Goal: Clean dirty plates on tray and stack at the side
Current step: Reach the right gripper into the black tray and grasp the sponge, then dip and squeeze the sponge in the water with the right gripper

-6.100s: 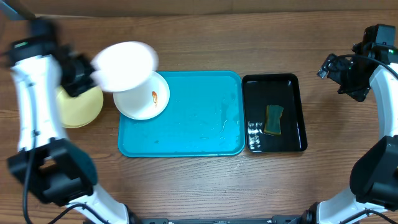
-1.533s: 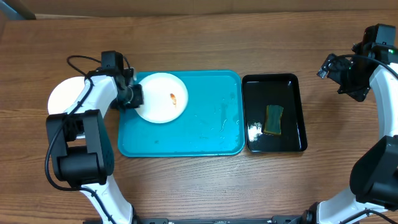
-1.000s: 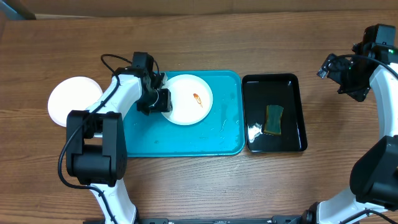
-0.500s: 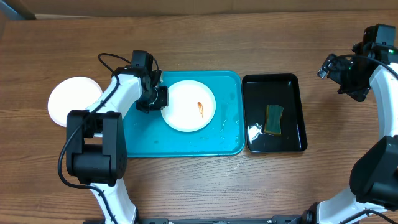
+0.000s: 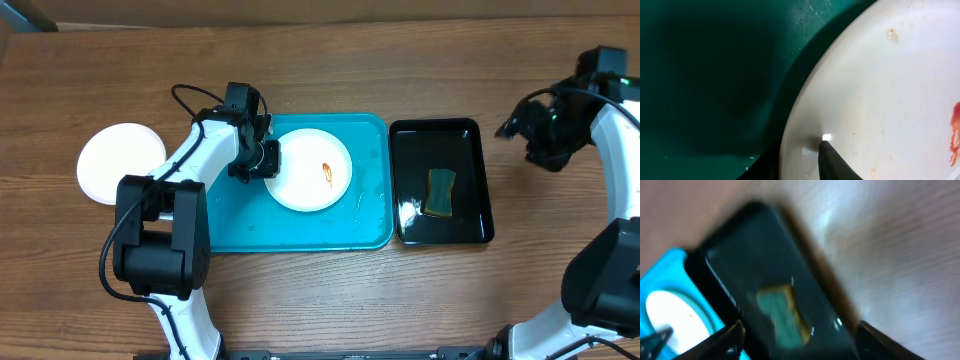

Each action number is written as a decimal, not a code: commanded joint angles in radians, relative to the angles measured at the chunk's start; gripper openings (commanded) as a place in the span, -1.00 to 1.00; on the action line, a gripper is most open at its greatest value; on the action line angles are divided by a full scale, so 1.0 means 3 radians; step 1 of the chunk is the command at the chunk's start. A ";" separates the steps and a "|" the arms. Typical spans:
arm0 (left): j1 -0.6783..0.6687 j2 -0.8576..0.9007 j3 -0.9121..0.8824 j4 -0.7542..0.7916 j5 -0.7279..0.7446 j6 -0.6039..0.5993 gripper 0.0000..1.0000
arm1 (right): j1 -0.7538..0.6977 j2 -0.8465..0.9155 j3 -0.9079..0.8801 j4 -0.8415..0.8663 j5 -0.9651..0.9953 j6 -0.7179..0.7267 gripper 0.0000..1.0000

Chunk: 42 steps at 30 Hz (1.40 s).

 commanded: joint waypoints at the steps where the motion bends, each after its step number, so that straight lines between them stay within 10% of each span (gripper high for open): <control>1: -0.0023 0.0069 -0.0020 0.0022 -0.0046 -0.0010 -0.46 | 0.0310 -0.0034 -0.0010 -0.0149 0.0229 -0.0020 0.32; 9: -0.0023 0.0069 -0.0020 0.0020 -0.0045 -0.0010 -0.44 | 0.0971 -0.0034 -0.0626 0.0280 0.0888 0.0107 -0.57; 19: -0.0023 0.0069 -0.0020 0.0017 -0.0045 -0.0010 -0.43 | 0.1175 -0.0034 -0.1694 0.1687 0.0919 0.0359 -0.92; 32: -0.0023 0.0069 -0.0020 0.0015 -0.0046 -0.0010 -0.42 | 0.1172 -0.0042 -0.0621 0.0712 0.0907 0.0356 0.01; 42: -0.0023 0.0069 -0.0020 0.0015 -0.0045 -0.0010 -0.38 | 0.1191 -0.0038 -0.1191 0.0842 0.0907 0.0355 0.09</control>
